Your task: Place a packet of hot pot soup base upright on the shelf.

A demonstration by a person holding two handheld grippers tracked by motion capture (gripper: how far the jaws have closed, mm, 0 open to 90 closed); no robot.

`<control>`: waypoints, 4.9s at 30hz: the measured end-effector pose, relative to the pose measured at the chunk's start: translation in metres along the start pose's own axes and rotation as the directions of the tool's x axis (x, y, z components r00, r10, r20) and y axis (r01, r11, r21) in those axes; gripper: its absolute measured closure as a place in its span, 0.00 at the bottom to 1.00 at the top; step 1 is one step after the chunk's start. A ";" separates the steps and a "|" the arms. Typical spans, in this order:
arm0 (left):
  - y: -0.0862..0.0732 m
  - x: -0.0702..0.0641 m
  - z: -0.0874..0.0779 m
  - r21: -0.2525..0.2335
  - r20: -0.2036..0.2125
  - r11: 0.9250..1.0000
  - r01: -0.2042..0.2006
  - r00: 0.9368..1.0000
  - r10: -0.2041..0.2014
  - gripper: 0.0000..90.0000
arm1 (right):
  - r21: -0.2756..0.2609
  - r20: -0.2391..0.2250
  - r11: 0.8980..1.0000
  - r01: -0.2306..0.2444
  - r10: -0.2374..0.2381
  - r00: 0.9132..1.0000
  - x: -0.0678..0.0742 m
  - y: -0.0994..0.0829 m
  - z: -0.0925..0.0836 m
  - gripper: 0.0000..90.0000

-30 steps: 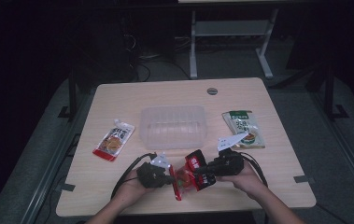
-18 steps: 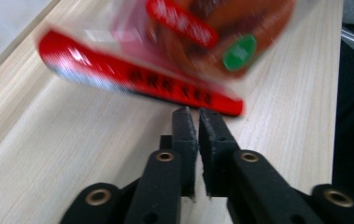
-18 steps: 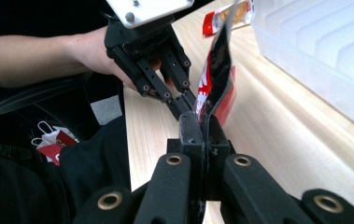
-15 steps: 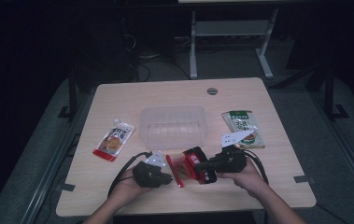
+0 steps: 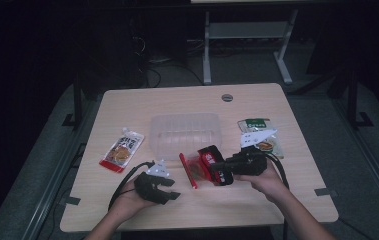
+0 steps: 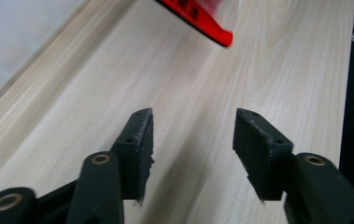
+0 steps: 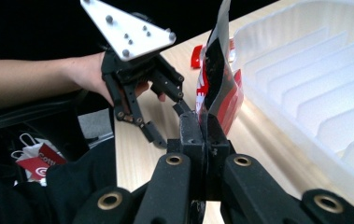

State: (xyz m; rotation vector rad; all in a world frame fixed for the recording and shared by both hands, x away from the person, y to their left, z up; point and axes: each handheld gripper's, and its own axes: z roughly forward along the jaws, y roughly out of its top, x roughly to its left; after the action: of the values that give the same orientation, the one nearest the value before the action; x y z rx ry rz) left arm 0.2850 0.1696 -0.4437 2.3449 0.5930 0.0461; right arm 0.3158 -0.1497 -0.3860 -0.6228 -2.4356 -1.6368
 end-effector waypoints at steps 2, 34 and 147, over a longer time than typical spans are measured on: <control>0.000 0.001 -0.001 0.001 -0.003 1.000 0.004 1.000 -0.004 0.50 | 0.002 0.007 1.000 0.004 -0.004 1.000 -0.001 0.005 0.000 1.00; -0.005 0.006 -0.005 0.006 -0.003 1.000 0.014 1.000 -0.014 0.32 | -0.058 0.137 0.998 0.005 0.003 0.991 -0.046 0.067 -0.015 1.00; -0.010 0.009 -0.005 0.028 0.018 0.999 0.016 1.000 -0.017 0.31 | 0.047 0.444 0.993 -0.104 0.072 0.893 -0.062 0.028 -0.016 0.23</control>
State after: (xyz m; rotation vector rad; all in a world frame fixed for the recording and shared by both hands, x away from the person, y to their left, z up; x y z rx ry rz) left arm 0.2881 0.1827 -0.4476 2.3645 0.6078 0.0090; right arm 0.3819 -0.1710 -0.3768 -1.1920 -2.6984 -1.4964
